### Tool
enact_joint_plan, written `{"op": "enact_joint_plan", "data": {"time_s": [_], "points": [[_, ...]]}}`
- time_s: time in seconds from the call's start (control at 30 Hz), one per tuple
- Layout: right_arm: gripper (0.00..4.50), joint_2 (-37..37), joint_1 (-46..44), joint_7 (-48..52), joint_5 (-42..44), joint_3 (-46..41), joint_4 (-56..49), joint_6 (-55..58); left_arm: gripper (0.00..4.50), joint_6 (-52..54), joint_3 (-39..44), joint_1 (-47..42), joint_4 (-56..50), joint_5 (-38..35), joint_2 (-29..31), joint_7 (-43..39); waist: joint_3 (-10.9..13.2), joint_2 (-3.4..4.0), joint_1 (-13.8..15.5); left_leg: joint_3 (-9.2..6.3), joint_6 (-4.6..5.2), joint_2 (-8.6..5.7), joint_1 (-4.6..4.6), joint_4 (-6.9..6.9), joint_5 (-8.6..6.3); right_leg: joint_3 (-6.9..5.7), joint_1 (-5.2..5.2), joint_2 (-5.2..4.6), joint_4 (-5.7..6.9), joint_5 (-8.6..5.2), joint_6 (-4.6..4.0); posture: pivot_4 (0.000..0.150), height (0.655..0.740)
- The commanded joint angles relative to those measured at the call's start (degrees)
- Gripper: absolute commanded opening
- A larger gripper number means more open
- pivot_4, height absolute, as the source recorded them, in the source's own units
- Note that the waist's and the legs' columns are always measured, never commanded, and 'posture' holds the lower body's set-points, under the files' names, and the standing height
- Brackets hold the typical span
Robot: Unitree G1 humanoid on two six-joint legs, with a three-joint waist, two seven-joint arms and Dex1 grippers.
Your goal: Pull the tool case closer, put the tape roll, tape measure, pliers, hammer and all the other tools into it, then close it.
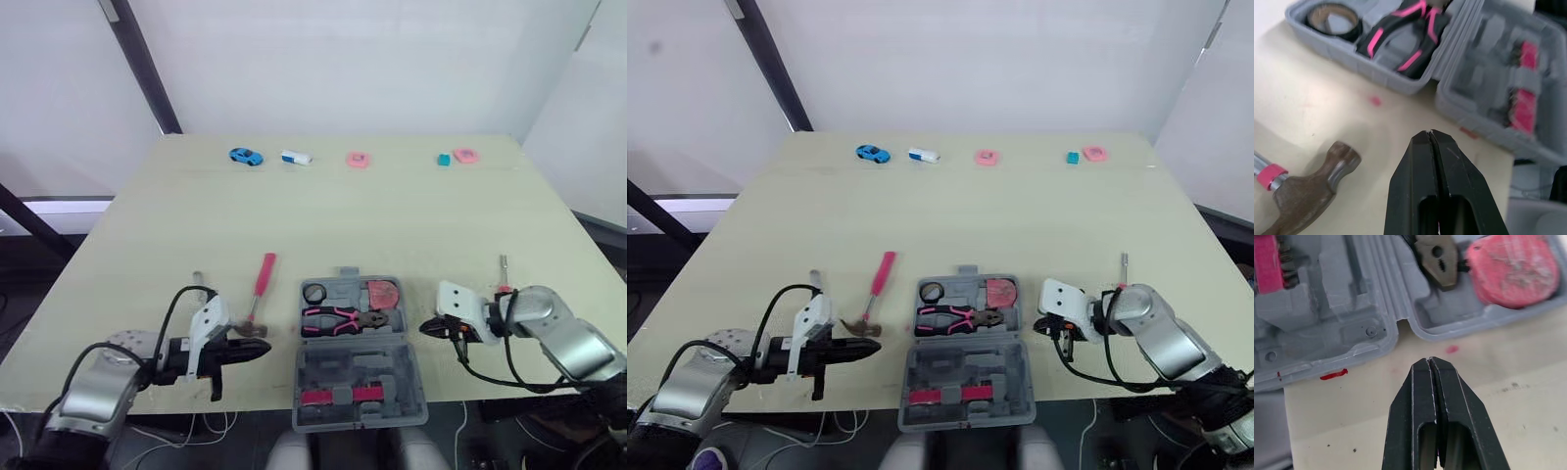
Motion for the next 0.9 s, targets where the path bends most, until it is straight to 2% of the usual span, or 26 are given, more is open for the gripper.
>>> {"op": "enact_joint_plan", "data": {"time_s": [0.03, 0.57, 0.9], "points": [[0.01, 0.5, -2.0, 1.2, -2.0, 1.3, 0.0, 0.1, 0.06, -1.8, -1.5, -1.3, 1.2, 1.6, -1.3, -0.1, 0.0, 0.00, 0.0, 0.00, 0.00, 0.00, -0.03, 0.01, 0.00, 0.00, 0.00, 0.00, 0.00, 0.04, -0.05, 0.150, 0.7400], [0.01, 4.6, -7.2, 4.1, -10.0, 8.4, 3.6, 0.7, 0.06, -6.1, -7.6, -6.8, 7.1, 8.3, -9.4, 3.4, 0.0, 0.01, 0.0, -0.27, 0.01, 0.00, -0.55, 0.82, 0.00, -0.29, -0.11, -0.01, 0.22, 0.22, 0.10, 0.150, 0.7400], [0.01, 8.6, -9.5, 5.0, -11.8, 9.4, 5.8, -0.2, 0.06, -6.9, -7.9, -7.0, 6.7, 8.9, -10.8, 3.1, 0.0, 0.01, -0.2, -0.31, 0.01, 0.00, -0.54, 0.82, 0.01, -0.30, -0.11, 0.03, 0.27, 0.32, 0.21, 0.150, 0.7400]]}}
